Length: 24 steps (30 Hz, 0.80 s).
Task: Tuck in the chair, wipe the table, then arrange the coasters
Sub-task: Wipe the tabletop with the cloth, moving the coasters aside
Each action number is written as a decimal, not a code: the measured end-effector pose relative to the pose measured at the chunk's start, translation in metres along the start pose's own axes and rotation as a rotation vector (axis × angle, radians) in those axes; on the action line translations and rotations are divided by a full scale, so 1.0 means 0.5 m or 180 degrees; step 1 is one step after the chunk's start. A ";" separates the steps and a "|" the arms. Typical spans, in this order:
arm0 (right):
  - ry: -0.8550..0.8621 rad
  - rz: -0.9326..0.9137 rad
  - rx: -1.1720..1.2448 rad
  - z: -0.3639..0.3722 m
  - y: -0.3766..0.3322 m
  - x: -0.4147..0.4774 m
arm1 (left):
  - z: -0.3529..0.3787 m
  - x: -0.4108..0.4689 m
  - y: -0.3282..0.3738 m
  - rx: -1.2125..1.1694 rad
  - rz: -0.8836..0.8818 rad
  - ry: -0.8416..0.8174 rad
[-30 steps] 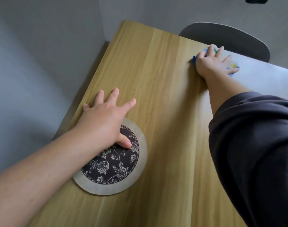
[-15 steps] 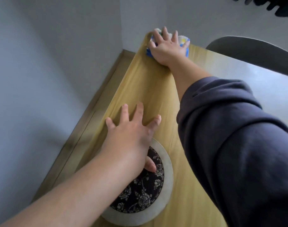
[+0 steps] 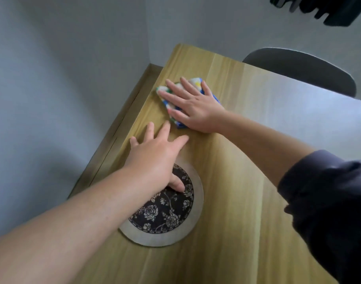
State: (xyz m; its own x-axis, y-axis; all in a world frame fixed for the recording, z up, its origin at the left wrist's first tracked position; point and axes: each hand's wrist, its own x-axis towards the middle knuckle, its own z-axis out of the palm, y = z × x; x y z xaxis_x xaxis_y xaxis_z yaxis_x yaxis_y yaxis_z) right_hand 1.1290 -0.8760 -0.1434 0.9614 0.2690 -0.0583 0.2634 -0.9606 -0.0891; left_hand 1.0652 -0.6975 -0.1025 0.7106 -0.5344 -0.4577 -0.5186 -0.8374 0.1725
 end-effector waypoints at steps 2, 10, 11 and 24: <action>0.0033 0.0498 0.0099 -0.005 0.057 -0.041 | 0.000 -0.012 -0.002 -0.0058 -0.0008 0.0115; 0.0115 0.1895 0.0447 0.002 0.058 -0.138 | -0.007 -0.059 0.007 0.0114 -0.0072 0.0508; 0.0110 0.1703 0.0397 0.006 0.037 -0.152 | -0.007 -0.066 0.010 0.0191 -0.0052 0.0606; -0.0069 0.1582 0.0297 0.002 0.032 -0.335 | -0.065 -0.028 -0.043 -0.0976 0.0378 0.0388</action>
State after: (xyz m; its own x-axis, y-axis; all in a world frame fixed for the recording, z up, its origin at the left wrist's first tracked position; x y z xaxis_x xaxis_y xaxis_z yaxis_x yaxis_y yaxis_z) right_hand 0.9722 -0.9362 -0.1359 0.9666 -0.2168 -0.1366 -0.2349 -0.9628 -0.1337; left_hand 1.0819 -0.6757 -0.0715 0.7149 -0.6244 -0.3145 -0.4473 -0.7542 0.4807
